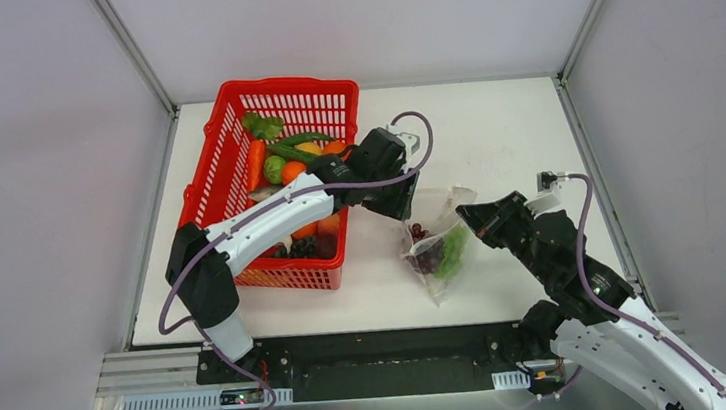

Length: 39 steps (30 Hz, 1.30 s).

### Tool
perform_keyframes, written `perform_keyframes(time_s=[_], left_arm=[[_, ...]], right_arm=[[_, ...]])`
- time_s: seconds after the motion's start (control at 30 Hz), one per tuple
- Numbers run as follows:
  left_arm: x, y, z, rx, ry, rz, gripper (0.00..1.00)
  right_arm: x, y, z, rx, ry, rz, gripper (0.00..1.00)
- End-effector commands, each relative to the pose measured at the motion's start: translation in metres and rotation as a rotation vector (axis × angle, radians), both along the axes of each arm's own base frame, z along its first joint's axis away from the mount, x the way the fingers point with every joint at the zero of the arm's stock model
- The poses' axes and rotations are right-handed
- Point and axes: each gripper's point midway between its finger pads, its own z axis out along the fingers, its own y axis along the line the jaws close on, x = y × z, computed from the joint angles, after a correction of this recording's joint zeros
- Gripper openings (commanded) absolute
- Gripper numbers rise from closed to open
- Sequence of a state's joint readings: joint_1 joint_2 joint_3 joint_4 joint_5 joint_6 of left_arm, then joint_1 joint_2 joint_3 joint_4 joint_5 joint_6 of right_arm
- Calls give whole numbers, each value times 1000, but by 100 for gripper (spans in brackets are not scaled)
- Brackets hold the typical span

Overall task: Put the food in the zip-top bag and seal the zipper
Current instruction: Adjust the zipper food storage bag at the center of the board.

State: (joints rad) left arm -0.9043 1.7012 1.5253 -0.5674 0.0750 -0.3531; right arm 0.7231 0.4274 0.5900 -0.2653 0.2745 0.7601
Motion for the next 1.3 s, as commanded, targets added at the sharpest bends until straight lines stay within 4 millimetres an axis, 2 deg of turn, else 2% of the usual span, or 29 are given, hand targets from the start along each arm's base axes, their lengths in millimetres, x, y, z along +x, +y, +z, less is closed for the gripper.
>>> perform_keyframes(time_s=[0.0,0.2,0.37,0.5,0.57,0.6,0.67,0.77,0.83,0.93,1.0,1.13,1.27], left_arm=[[0,-6,14,-18,-13,1,38],[-3,-17,36,-97,-30,-32,1],[-8,-25,84,-223,-78,-63,0],[-17,-21,125,-310,-135,-80,0],[-20,-17,137,-339,-157,-80,0],[-19,-13,137,-335,-172,-66,0],[-13,-10,125,-294,-165,-39,0],[-30,-17,140,-280,-153,-111,0],[-30,-15,149,-251,-223,-106,0],[-13,-7,132,-177,-218,-35,0],[-14,-10,122,-156,-179,-39,0],[-21,-23,121,-223,-138,-67,0],[-15,-17,103,-178,-141,-28,2]], right_arm=[[2,-6,5,15,-10,-36,0],[3,-5,4,11,-8,-32,0],[2,5,12,-23,-20,27,0],[5,-3,25,-46,-41,-10,0],[6,-8,34,-37,-70,-30,0],[6,-10,38,-32,-84,-38,0],[7,-13,42,-23,-100,-52,0],[6,-8,48,-33,-109,-28,0],[6,-7,55,-43,-115,-20,0],[8,-5,64,-42,-162,-10,0],[9,-4,68,-43,-160,-8,0],[11,1,63,-79,-130,11,0],[13,4,49,-89,-96,18,0]])
